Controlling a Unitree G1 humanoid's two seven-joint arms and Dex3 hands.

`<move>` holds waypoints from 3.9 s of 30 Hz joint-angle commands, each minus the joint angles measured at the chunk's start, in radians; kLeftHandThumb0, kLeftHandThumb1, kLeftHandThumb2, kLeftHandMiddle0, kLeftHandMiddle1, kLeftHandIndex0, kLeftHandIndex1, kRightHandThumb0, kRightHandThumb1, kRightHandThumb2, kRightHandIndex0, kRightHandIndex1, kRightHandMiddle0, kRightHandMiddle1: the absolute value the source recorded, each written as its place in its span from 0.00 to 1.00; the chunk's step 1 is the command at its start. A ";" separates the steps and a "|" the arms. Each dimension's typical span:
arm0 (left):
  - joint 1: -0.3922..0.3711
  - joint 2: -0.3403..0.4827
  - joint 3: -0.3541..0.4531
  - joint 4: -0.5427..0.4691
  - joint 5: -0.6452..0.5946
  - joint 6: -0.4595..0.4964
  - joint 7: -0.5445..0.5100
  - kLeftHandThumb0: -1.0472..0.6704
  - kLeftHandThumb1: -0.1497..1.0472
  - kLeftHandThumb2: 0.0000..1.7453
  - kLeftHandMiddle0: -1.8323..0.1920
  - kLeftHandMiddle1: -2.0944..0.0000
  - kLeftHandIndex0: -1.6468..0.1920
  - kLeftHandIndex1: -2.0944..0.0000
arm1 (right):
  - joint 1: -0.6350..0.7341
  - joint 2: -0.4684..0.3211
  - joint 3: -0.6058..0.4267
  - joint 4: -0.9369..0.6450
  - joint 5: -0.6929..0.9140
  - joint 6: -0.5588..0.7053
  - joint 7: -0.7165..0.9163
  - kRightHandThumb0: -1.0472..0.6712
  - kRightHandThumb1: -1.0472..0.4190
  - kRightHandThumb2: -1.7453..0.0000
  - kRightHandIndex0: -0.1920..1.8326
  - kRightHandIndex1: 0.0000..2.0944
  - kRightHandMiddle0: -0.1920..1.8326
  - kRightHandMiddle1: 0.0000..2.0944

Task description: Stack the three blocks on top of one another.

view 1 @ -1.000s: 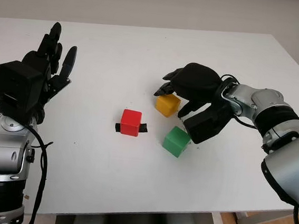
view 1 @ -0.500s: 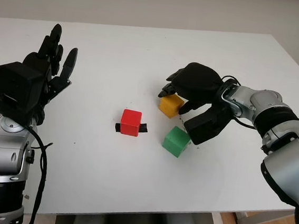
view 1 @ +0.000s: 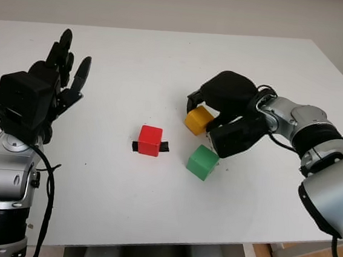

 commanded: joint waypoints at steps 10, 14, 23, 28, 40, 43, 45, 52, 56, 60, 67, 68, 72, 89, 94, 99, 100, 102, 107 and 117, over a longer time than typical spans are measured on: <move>-0.002 0.010 -0.005 -0.009 0.005 -0.010 -0.003 0.20 1.00 0.31 0.92 0.97 0.93 0.98 | -0.002 -0.008 -0.095 -0.019 0.099 0.018 0.105 0.44 0.09 0.97 0.35 0.02 0.37 0.48; 0.001 0.008 -0.004 -0.011 0.004 -0.011 -0.002 0.19 1.00 0.31 0.92 0.98 0.93 0.98 | -0.023 -0.009 -0.125 -0.020 0.129 0.028 0.161 0.43 0.08 0.97 0.33 0.01 0.34 0.51; 0.005 -0.004 -0.009 -0.014 0.006 -0.010 0.011 0.20 1.00 0.31 0.92 0.97 0.93 0.97 | -0.056 0.012 -0.277 -0.042 0.305 0.065 0.362 0.41 0.09 0.97 0.32 0.02 0.31 0.65; 0.012 -0.002 -0.015 -0.017 0.011 -0.006 0.013 0.21 1.00 0.32 0.92 0.97 0.92 0.97 | -0.042 0.032 -0.373 -0.065 0.426 0.115 0.489 0.39 0.09 0.97 0.31 0.02 0.31 0.69; 0.023 0.001 -0.010 -0.024 0.015 0.002 0.019 0.20 1.00 0.32 0.91 0.97 0.91 0.97 | 0.031 0.096 -0.535 -0.176 0.654 0.311 0.685 0.37 0.08 0.97 0.25 0.01 0.27 0.75; 0.027 0.005 -0.010 -0.026 0.017 0.000 0.018 0.20 1.00 0.32 0.91 0.97 0.91 0.97 | 0.066 0.119 -0.559 -0.245 0.710 0.387 0.751 0.37 0.07 0.97 0.23 0.01 0.26 0.80; 0.026 0.005 -0.009 -0.026 0.017 0.000 0.018 0.20 1.00 0.32 0.91 0.97 0.91 0.97 | 0.085 0.128 -0.559 -0.303 0.729 0.461 0.792 0.37 0.07 0.97 0.23 0.01 0.25 0.81; 0.024 0.005 -0.013 -0.023 0.019 -0.006 0.018 0.21 1.00 0.32 0.91 0.97 0.91 0.97 | 0.111 0.144 -0.545 -0.467 0.767 0.680 0.914 0.37 0.06 0.97 0.21 0.01 0.26 0.81; 0.022 -0.001 -0.015 -0.026 0.017 -0.002 0.019 0.21 1.00 0.32 0.91 0.97 0.91 0.97 | 0.107 0.151 -0.515 -0.522 0.753 0.757 0.954 0.37 0.05 0.97 0.21 0.01 0.25 0.80; 0.022 -0.003 -0.020 -0.030 0.021 0.003 0.024 0.20 1.00 0.32 0.91 0.97 0.91 0.97 | 0.119 0.162 -0.497 -0.585 0.747 0.849 0.960 0.36 0.05 0.97 0.22 0.02 0.27 0.82; 0.022 -0.004 -0.021 -0.028 0.029 0.005 0.028 0.20 1.00 0.32 0.91 0.97 0.91 0.97 | 0.181 0.164 -0.474 -0.750 0.751 0.990 0.967 0.34 0.04 0.97 0.24 0.03 0.28 0.83; 0.022 -0.004 -0.020 -0.028 0.028 0.002 0.026 0.21 1.00 0.32 0.91 0.97 0.91 0.97 | 0.187 0.163 -0.468 -0.770 0.747 1.008 0.964 0.34 0.04 0.97 0.24 0.03 0.28 0.83; 0.021 -0.004 -0.022 -0.030 0.031 0.003 0.026 0.20 1.00 0.33 0.91 0.97 0.91 0.97 | 0.203 0.160 -0.453 -0.803 0.740 1.031 0.956 0.34 0.04 0.97 0.24 0.03 0.28 0.82; 0.029 0.002 -0.011 -0.042 0.024 -0.003 0.022 0.21 1.00 0.32 0.91 0.97 0.91 0.97 | 0.219 0.196 -0.439 -0.757 0.729 1.029 0.881 0.34 0.05 0.97 0.24 0.03 0.27 0.83; 0.026 0.004 -0.015 -0.036 0.031 -0.006 0.023 0.21 1.00 0.32 0.91 0.97 0.91 0.97 | 0.212 0.205 -0.442 -0.729 0.733 1.022 0.869 0.35 0.04 0.97 0.24 0.03 0.26 0.82; 0.025 0.002 -0.012 -0.044 0.030 0.009 0.024 0.20 1.00 0.32 0.91 0.97 0.91 0.97 | 0.213 0.212 -0.445 -0.720 0.737 1.027 0.869 0.34 0.05 0.97 0.23 0.02 0.27 0.80; 0.026 0.002 -0.011 -0.047 0.030 0.013 0.024 0.20 1.00 0.32 0.91 0.97 0.91 0.97 | 0.214 0.212 -0.445 -0.720 0.736 1.026 0.867 0.34 0.05 0.97 0.23 0.02 0.27 0.79; 0.028 0.003 -0.011 -0.050 0.030 0.012 0.024 0.20 1.00 0.32 0.91 0.97 0.91 0.97 | 0.218 0.212 -0.445 -0.718 0.733 1.020 0.861 0.34 0.05 0.97 0.23 0.02 0.27 0.79; 0.030 0.004 -0.016 -0.048 0.033 0.009 0.021 0.20 1.00 0.32 0.90 0.97 0.90 0.97 | 0.228 0.208 -0.433 -0.701 0.718 0.989 0.850 0.34 0.06 0.97 0.24 0.03 0.28 0.79; 0.035 0.002 -0.015 -0.051 0.029 0.016 0.016 0.21 1.00 0.32 0.91 0.98 0.91 0.97 | 0.254 0.204 -0.418 -0.709 0.696 0.972 0.852 0.34 0.05 0.97 0.23 0.02 0.26 0.77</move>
